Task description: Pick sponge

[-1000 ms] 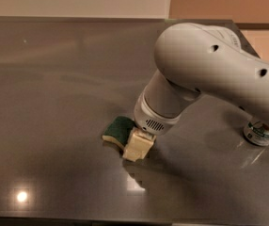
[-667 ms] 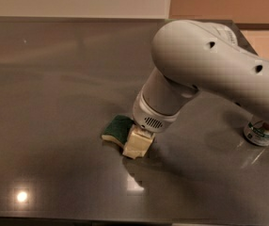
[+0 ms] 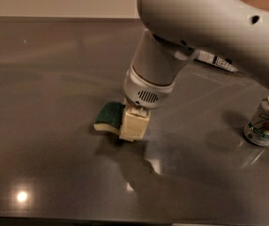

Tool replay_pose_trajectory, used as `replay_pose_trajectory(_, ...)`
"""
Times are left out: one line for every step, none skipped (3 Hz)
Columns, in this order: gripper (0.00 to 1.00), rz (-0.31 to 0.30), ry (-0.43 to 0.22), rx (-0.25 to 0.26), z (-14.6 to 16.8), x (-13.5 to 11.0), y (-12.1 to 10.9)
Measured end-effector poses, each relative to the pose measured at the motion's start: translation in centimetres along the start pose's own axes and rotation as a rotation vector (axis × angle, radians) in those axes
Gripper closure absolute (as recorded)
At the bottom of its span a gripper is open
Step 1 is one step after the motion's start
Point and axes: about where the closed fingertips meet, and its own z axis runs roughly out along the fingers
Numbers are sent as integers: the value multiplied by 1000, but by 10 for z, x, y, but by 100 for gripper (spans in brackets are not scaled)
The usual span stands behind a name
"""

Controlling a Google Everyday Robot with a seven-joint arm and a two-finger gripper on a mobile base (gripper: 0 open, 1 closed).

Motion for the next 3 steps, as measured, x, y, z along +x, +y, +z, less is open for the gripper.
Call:
replay_pose_trajectory(100, -47, 23, -37, -27, -8, 2)
replay_pose_trajectory(100, -73, -29, -28, -86, -14, -11)
replay_pose_trajectory(100, -73, -30, -26, -86, -14, -11)
